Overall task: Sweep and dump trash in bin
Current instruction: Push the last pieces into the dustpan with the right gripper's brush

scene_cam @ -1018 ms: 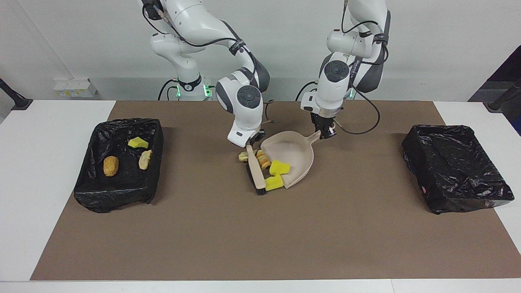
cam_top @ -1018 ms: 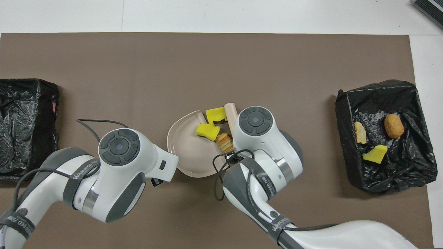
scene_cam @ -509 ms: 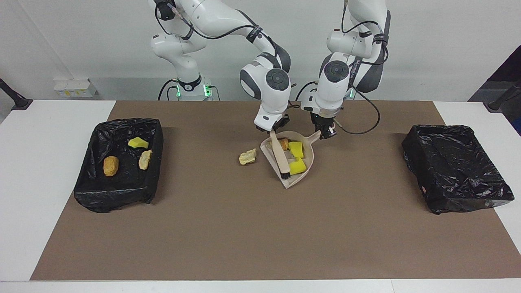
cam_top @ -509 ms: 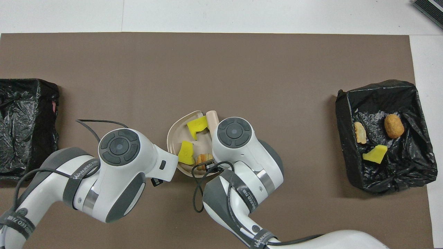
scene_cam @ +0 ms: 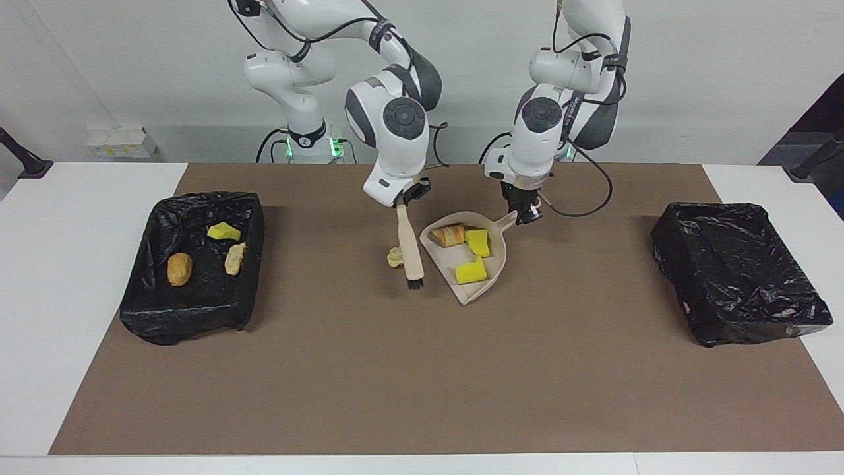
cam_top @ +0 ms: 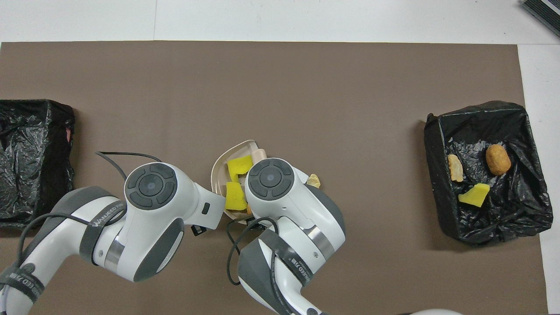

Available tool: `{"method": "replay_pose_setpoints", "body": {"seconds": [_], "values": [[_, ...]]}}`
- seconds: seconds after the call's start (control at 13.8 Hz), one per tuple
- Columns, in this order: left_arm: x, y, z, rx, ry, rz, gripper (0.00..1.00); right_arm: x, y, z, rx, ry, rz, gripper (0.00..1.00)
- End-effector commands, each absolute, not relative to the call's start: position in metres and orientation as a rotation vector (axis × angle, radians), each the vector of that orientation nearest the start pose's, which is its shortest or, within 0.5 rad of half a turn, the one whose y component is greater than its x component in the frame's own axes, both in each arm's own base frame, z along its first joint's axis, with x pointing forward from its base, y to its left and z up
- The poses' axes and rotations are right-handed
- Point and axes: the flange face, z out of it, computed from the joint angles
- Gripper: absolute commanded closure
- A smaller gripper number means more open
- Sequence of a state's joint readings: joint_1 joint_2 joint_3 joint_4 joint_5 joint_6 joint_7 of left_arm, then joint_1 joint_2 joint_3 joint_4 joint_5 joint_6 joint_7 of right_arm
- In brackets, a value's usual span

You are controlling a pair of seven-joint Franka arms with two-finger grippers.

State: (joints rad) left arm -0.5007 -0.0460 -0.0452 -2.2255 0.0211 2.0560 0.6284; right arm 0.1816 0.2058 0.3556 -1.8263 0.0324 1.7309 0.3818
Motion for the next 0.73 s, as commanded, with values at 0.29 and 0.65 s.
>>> {"method": "replay_pose_setpoints", "body": {"seconds": [0.29, 0.65], "values": [[0.417, -0.270, 0.386, -2.579, 1.755, 0.180, 1.00, 0.476, 0.254, 0.352, -3.149, -0.211, 0.515, 1.00], [0.418, -0.267, 0.385, -2.589, 1.743, 0.187, 1.00, 0.430, 0.337, 0.358, -3.055, -0.352, 0.544, 1.00]]}}
